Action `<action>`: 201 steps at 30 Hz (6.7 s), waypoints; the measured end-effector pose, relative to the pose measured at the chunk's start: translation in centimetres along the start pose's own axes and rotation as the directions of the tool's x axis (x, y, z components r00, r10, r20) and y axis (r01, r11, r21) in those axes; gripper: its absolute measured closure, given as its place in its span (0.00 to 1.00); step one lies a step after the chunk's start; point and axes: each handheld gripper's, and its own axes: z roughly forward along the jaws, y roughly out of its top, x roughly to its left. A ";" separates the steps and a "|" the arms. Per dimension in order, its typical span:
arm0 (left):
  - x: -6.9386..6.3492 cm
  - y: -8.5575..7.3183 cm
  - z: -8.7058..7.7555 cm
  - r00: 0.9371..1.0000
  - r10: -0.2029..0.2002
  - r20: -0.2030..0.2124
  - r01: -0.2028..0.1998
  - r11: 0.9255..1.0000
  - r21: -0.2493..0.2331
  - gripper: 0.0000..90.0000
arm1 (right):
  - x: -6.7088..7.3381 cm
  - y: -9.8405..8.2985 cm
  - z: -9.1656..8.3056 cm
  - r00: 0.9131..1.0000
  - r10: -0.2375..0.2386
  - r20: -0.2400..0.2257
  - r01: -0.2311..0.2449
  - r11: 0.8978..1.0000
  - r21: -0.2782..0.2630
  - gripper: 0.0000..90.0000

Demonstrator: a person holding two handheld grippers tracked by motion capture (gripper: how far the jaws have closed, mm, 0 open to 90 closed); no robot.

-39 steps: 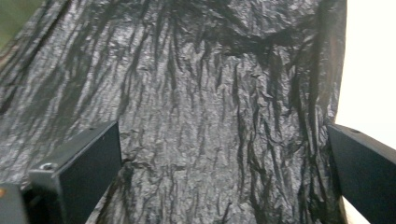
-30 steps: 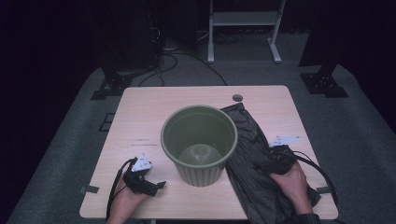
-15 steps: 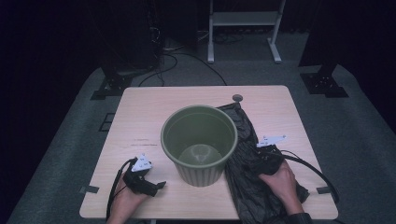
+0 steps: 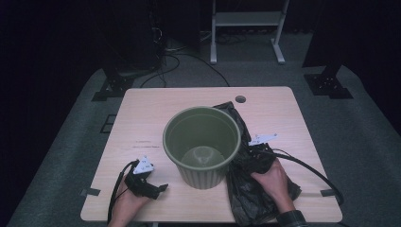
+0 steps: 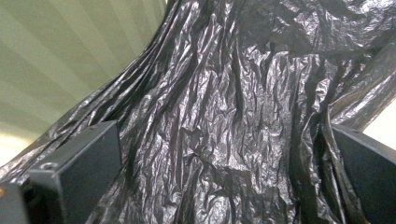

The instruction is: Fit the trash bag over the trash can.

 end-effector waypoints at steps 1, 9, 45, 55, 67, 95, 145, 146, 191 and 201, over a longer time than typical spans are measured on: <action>0.0 0.0 0.0 1.000 0.000 0.000 0.000 1.000 0.000 0.00 | 0.1 0.1 0.1 1.000 -0.005 0.000 0.005 1.000 0.002 0.00; 0.0 0.0 0.0 1.000 0.000 0.000 0.000 1.000 0.000 0.00 | 1.2 0.6 1.2 0.998 -0.049 0.037 0.049 0.999 0.017 0.04; 0.0 0.0 0.0 1.000 0.000 0.001 0.000 1.000 0.000 0.00 | 2.5 0.9 -1.7 0.964 -0.146 -0.222 0.145 0.989 -0.019 0.98; 0.0 0.0 0.0 1.000 0.000 0.000 0.000 1.000 0.000 0.00 | 3.2 2.4 -5.4 0.925 -0.207 -0.318 0.180 0.977 -0.113 0.97; 0.0 0.0 0.0 1.000 -0.001 0.000 0.001 1.000 0.001 0.00 | 4.2 4.4 -9.2 0.880 -0.286 -0.379 0.216 0.952 -0.216 0.97; 0.0 0.0 0.0 1.000 -0.002 -0.001 0.002 1.000 0.001 0.00 | 6.6 9.0 -15.5 0.774 -0.452 -0.443 0.307 0.880 -0.362 0.96; -0.1 0.0 0.0 1.000 0.001 0.003 -0.001 1.000 -0.001 0.00 | 12.5 23.5 -10.4 0.691 -0.541 -0.480 0.359 0.833 -0.422 0.97; -0.1 0.0 0.0 1.000 0.000 0.003 0.000 1.000 -0.002 0.00 | 12.5 23.8 -10.2 0.690 -0.539 -0.482 0.355 0.833 -0.424 0.97; -0.2 0.0 0.0 1.000 0.010 0.014 -0.010 1.000 -0.002 0.00 | 13.6 26.2 -5.2 0.672 -0.494 -0.552 0.333 0.867 -0.370 0.97; -0.2 0.0 0.0 1.000 0.011 0.013 -0.011 1.000 -0.001 0.00 | 11.6 24.0 -5.6 0.719 -0.463 -0.518 0.337 0.885 -0.323 0.96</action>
